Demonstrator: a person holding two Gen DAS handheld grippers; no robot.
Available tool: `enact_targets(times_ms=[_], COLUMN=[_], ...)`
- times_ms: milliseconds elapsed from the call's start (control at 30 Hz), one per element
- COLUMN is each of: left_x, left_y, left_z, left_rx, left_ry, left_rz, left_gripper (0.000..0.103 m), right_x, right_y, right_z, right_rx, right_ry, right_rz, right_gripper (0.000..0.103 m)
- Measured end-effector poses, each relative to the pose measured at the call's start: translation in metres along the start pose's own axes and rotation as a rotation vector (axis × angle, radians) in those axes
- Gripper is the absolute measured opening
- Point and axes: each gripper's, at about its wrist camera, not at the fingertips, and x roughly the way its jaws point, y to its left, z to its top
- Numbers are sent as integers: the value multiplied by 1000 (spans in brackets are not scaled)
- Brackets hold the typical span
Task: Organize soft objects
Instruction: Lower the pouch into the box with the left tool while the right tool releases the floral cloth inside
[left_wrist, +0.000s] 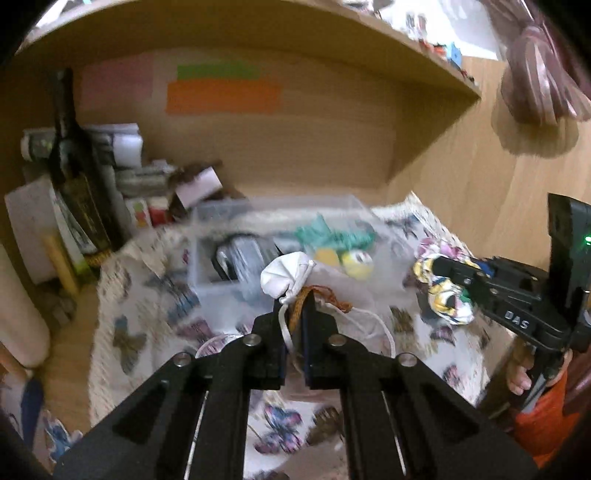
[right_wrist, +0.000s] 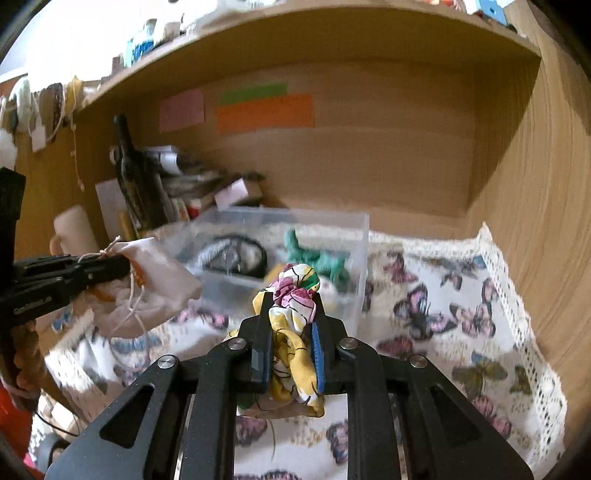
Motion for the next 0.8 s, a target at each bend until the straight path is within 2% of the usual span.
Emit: enact_targets(times_ms=[200, 267, 400, 567, 800], left_x=[0, 1, 10, 26, 57], left_y=[9, 10, 16, 22, 34], left_z=[24, 32, 43, 52, 56], left_rx=[1, 16, 2, -9, -31], left_ry=[-65, -98, -115, -117, -85], left_rz=[30, 66, 82, 111, 135], left_gripper=[5, 5, 5, 5, 5], right_x=[-4, -3, 10, 34, 85], right_y=[1, 3, 9, 18, 26], right_z=[32, 40, 58, 72, 78], right_rx=[-8, -18, -39, -65, -80], right_ry=[-84, -98, -112, -90, 8], right_rz=[-5, -4, 9, 20, 39], right_gripper=[15, 15, 15, 15, 15])
